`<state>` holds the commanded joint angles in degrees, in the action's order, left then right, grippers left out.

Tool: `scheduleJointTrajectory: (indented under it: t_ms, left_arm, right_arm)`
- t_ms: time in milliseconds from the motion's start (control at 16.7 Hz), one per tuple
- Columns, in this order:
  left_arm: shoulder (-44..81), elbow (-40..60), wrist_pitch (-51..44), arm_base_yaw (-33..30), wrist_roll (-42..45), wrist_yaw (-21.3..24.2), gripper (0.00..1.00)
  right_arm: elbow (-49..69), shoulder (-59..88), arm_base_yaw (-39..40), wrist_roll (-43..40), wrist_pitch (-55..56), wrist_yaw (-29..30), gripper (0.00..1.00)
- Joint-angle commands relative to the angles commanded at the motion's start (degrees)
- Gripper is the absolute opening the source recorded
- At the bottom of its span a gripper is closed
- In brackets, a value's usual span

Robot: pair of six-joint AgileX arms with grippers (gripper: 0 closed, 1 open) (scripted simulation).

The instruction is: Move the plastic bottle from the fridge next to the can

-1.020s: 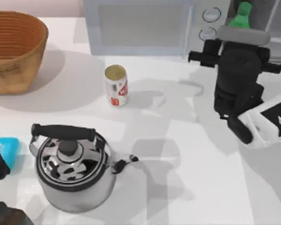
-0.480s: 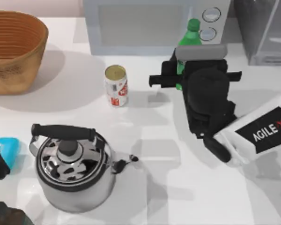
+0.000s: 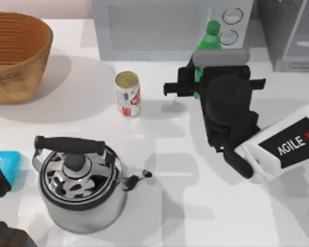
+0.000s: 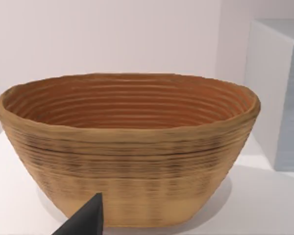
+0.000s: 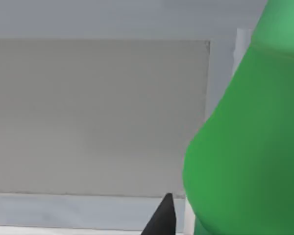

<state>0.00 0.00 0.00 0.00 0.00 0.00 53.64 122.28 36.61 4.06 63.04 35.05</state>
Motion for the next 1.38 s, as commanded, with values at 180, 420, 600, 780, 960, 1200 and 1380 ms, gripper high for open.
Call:
scheduleJointTrajectory:
  t_ms: [180, 420, 600, 780, 960, 1200, 1380]
  left_arm:
    - [0.0, 0.0, 0.0, 0.0, 0.0, 0.0, 1.0]
    - [0.0, 0.0, 0.0, 0.0, 0.0, 0.0, 1.0]
    - [0.0, 0.0, 0.0, 0.0, 0.0, 0.0, 1.0]
    - [0.0, 0.0, 0.0, 0.0, 0.0, 0.0, 1.0]
    - [0.0, 0.0, 0.0, 0.0, 0.0, 0.0, 1.0]
    - [0.0, 0.0, 0.0, 0.0, 0.0, 0.0, 1.0]
    - [0.0, 0.0, 0.0, 0.0, 0.0, 0.0, 1.0]
  right_arm:
    - [0.0, 0.0, 0.0, 0.0, 0.0, 0.0, 0.38]
    - [0.0, 0.0, 0.0, 0.0, 0.0, 0.0, 0.68]
    - [0.0, 0.0, 0.0, 0.0, 0.0, 0.0, 0.9]
    - [0.0, 0.0, 0.0, 0.0, 0.0, 0.0, 1.0]
    - [0.0, 0.0, 0.0, 0.0, 0.0, 0.0, 1.0]
    - [-0.03, -0.01, -0.06, 0.01, 0.0, 0.0, 1.0]
    - [-1.82, -1.23, 0.98, 0.15, 0.92, 1.0, 1.0]
